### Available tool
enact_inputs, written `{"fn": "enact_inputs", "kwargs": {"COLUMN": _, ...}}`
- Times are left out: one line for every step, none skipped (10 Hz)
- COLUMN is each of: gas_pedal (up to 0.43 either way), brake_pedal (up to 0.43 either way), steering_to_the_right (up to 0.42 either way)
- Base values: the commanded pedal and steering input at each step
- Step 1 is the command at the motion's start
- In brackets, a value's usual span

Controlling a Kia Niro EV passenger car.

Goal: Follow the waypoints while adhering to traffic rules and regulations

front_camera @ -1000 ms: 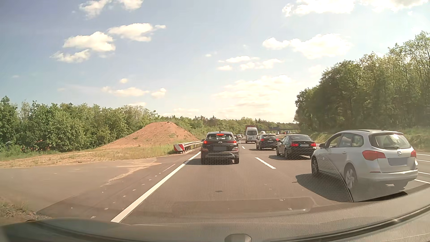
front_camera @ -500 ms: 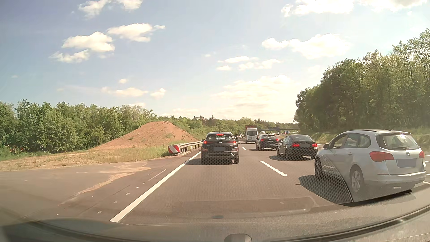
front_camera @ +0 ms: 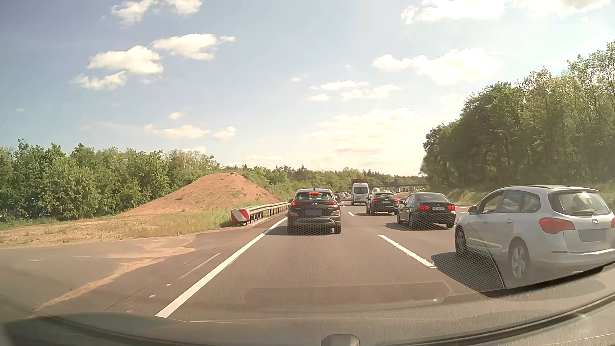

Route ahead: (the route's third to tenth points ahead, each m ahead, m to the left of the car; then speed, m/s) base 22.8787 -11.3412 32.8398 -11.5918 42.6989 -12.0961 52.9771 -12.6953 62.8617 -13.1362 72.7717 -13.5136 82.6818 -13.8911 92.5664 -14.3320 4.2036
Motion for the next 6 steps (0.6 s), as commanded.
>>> {"fn": "enact_inputs", "kwargs": {"gas_pedal": 0.028, "brake_pedal": 0.000, "steering_to_the_right": 0.000}}
{"fn": "enact_inputs", "kwargs": {"gas_pedal": 0.028, "brake_pedal": 0.000, "steering_to_the_right": 0.000}}
{"fn": "enact_inputs", "kwargs": {"gas_pedal": 0.028, "brake_pedal": 0.000, "steering_to_the_right": 0.000}}
{"fn": "enact_inputs", "kwargs": {"gas_pedal": 0.028, "brake_pedal": 0.000, "steering_to_the_right": 0.000}}
{"fn": "enact_inputs", "kwargs": {"gas_pedal": 0.028, "brake_pedal": 0.000, "steering_to_the_right": 0.000}}
{"fn": "enact_inputs", "kwargs": {"gas_pedal": 0.028, "brake_pedal": 0.000, "steering_to_the_right": 0.000}}
